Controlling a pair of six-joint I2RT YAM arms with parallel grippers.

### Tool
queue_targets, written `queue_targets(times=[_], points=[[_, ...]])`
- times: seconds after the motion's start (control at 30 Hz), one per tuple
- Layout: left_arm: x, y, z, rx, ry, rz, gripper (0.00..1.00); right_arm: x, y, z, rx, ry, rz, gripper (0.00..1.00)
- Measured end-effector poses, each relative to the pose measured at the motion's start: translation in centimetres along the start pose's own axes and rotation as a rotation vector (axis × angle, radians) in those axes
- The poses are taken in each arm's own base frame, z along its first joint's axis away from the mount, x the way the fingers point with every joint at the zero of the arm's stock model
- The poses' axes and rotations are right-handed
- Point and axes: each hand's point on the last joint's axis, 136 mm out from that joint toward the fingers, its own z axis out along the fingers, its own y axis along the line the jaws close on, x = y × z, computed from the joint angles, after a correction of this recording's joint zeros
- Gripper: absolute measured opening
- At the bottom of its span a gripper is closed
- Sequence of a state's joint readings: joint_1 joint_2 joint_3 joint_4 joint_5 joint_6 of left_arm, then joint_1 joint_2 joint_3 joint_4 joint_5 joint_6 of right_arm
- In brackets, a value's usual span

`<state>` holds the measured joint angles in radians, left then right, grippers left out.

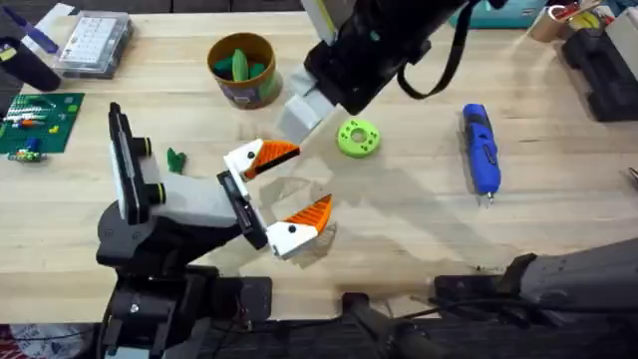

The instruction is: Pick up the gripper from the table and insert it into the empty holder that is missing its gripper. Then pick up a screw, insert it into the mounting hole, and use the screwdriver to tighten it. Finally, clean up the table by picking up the vegetable and placing it into the bucket.

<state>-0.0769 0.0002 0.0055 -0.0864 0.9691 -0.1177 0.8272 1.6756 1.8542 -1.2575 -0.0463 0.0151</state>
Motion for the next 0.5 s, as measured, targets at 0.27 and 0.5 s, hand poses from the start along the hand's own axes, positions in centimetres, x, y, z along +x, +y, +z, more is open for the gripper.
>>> queue_targets(times=[0.27,0.5], points=[[0.00,-0.03,0.00,0.001,0.000,-0.009,0.797,0.00,0.00,0.00,0.000,0.000,0.000,0.996],[0.01,-0.04,0.00,0.003,0.001,-0.004,0.007,0.01,0.00,0.00,0.000,0.000,0.000,0.995]])
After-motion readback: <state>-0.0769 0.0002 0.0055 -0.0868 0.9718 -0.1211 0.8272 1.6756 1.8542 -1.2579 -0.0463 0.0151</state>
